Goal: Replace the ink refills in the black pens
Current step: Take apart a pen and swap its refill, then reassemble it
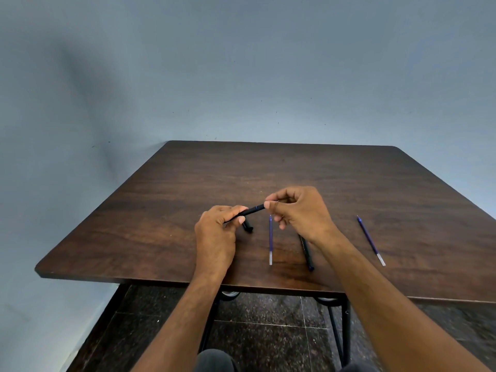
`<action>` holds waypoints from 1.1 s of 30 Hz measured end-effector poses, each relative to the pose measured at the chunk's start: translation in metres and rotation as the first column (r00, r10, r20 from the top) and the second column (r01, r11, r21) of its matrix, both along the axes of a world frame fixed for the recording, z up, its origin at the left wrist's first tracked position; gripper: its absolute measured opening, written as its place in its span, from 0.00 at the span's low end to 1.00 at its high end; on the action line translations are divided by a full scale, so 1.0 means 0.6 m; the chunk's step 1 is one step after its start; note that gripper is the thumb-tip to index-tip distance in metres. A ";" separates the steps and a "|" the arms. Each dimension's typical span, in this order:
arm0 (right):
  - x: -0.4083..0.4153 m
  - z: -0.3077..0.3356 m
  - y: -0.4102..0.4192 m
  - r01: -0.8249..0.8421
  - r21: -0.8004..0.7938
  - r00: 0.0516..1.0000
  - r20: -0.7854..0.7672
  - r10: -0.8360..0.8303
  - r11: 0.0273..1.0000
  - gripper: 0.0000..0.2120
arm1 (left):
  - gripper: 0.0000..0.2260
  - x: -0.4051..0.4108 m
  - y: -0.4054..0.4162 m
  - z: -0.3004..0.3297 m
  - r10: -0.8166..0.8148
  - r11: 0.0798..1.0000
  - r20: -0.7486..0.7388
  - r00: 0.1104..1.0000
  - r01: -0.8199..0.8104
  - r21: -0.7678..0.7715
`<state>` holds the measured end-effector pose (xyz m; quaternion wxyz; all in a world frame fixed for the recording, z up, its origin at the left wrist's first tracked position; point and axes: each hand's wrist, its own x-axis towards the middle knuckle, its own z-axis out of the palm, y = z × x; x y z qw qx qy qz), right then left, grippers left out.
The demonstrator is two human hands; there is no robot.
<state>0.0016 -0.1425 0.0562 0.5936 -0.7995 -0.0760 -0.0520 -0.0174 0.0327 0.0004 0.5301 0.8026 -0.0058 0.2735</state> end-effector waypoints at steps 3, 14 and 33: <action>0.001 -0.003 0.003 0.042 -0.059 0.999 0.021 -0.041 0.997 0.07 | 0.14 -0.001 0.000 0.000 -0.001 1.000 0.007 1.000 0.001 -0.005; -0.003 -0.005 0.000 -0.034 0.159 0.999 -0.017 0.037 0.987 0.04 | 0.15 0.003 0.001 -0.004 0.001 0.998 0.011 1.000 0.000 -0.057; 0.005 -0.010 0.018 0.073 0.219 0.994 -0.097 -0.053 0.973 0.08 | 0.16 0.002 0.002 -0.005 0.034 0.992 0.008 0.999 -0.033 -0.125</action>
